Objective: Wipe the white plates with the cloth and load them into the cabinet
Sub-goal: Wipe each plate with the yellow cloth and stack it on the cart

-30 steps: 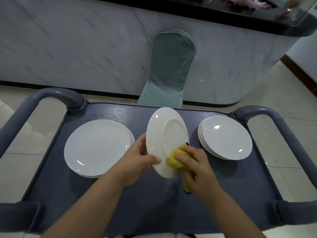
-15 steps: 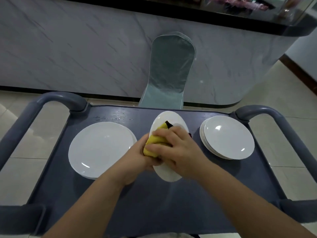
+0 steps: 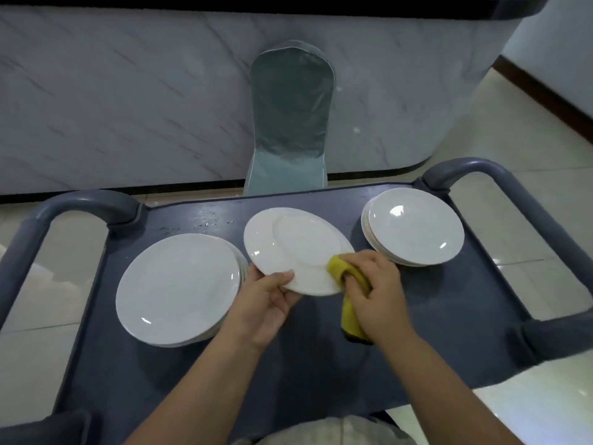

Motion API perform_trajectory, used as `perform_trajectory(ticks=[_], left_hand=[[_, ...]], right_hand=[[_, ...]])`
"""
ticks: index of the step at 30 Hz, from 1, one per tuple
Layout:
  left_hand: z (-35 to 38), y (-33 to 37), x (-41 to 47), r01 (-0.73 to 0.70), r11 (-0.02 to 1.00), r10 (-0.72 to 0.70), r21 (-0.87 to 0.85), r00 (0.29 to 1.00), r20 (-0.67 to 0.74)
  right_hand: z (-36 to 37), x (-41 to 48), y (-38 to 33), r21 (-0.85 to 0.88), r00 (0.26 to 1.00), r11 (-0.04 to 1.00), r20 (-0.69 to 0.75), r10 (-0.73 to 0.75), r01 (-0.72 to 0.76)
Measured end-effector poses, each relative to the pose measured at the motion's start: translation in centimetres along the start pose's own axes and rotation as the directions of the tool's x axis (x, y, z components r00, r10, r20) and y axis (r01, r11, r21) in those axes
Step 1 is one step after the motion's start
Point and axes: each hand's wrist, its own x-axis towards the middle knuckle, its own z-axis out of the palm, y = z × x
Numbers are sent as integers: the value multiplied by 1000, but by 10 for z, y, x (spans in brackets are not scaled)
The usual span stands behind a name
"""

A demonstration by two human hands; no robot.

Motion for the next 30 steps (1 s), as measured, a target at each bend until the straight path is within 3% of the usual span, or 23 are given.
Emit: perform_trajectory(ticks=[4, 5, 7, 9, 11, 14, 17, 19, 22, 24, 26, 30], left_hand=[[5, -4, 12, 46, 997, -42, 56, 996, -76], [3, -4, 14, 44, 998, -41, 44, 997, -61], [0, 0, 14, 48, 998, -49, 39, 999, 17], [-6, 7, 10, 78, 985, -96, 154, 989, 112], [-9, 13, 5, 100, 940, -178, 326, 959, 221], [4, 4, 2, 90, 876, -260, 474, 916, 307], [24, -10, 8, 55, 898, -182, 437, 950, 256], [27, -8, 15, 43, 914, -147, 403, 962, 229], [21, -1, 20, 42, 908, -159, 416, 955, 250], [25, -8, 19, 84, 878, -241, 470, 928, 283], [36, -24, 19, 107, 834, -307, 541, 904, 296], [63, -41, 31, 109, 854, -273, 508, 926, 261]], right_hand=[[29, -32, -24, -109, 938, 932, 64, -341, 346], [24, -30, -17, -108, 938, 932, 45, -343, 346], [7, -27, 7, -34, 984, 985, -56, -168, 166], [-20, -22, 30, 78, 994, 994, -65, 83, -78], [-42, -4, 43, 86, 986, 982, -14, 168, -167], [-51, 39, 28, -10, 997, 997, -18, 75, -75], [-40, 40, 1, -100, 989, 984, 43, -144, 148], [-39, 14, 6, -62, 969, 973, 118, -215, 224], [-60, -13, 42, -29, 985, 996, 152, -76, 81], [-72, -3, 59, -77, 993, 994, 85, 86, -79], [-77, 22, 57, -109, 989, 983, 9, 149, -147], [-77, 34, 36, -99, 995, 990, 34, -94, 97]])
